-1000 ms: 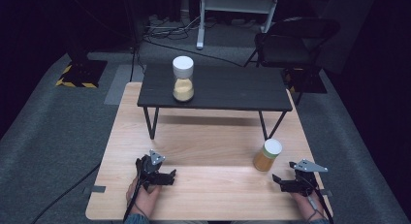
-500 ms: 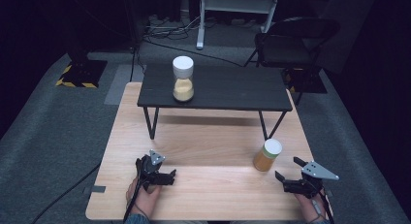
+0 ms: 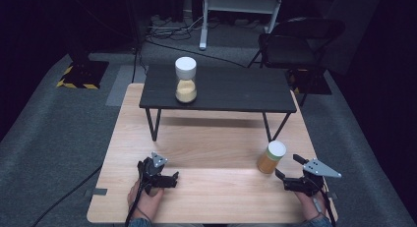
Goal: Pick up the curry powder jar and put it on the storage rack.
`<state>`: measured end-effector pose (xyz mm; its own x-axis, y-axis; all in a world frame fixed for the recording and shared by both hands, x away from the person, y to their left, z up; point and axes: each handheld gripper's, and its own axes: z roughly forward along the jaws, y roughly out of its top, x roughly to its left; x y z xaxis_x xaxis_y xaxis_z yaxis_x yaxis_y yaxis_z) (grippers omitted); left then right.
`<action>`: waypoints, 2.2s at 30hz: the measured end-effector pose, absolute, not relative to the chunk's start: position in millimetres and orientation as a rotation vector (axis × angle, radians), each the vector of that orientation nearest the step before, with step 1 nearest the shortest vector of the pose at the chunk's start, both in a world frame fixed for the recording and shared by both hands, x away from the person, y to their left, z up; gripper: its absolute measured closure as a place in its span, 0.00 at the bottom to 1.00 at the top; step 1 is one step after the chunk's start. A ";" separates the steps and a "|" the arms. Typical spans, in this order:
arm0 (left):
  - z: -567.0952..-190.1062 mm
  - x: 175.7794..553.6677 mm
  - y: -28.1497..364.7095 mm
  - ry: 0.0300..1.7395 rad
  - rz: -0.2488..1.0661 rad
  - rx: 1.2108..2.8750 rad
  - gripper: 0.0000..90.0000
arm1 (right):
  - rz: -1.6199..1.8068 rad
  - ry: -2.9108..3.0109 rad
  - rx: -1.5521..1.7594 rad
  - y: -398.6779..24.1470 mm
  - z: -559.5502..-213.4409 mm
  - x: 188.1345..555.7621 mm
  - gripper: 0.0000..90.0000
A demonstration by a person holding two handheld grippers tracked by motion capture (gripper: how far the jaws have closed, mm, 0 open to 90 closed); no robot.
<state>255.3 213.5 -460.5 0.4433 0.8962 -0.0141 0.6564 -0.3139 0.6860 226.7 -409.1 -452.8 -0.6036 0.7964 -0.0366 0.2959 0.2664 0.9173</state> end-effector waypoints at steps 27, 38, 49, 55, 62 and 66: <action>-460.8 254.5 212.5 1.302 0.502 2.070 0.00 | 1.411 2.041 0.944 -392.5 -455.5 264.0 0.37; -460.8 254.5 212.5 1.302 0.502 2.070 0.00 | 1.391 2.061 0.933 -385.7 -436.9 263.3 0.37; -460.8 254.5 212.5 1.302 0.502 2.070 0.00 | 1.413 2.084 0.880 -381.3 -400.7 264.2 0.37; -460.8 254.5 212.5 1.302 0.502 2.070 0.00 | 1.436 2.083 0.869 -379.1 -382.0 267.3 0.37; -460.7 254.5 212.4 1.302 0.502 2.070 0.00 | 1.454 2.075 0.837 -370.8 -346.5 274.4 0.37; -460.7 254.5 212.5 1.302 0.502 2.071 0.00 | 1.463 2.070 0.829 -365.6 -330.7 279.5 0.37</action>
<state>254.5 212.5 -460.7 0.4381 0.8988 -0.0133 0.6571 -0.3101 0.6871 279.5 -365.6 -330.7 -0.7069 0.7066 -0.0325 0.2055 0.2492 0.9464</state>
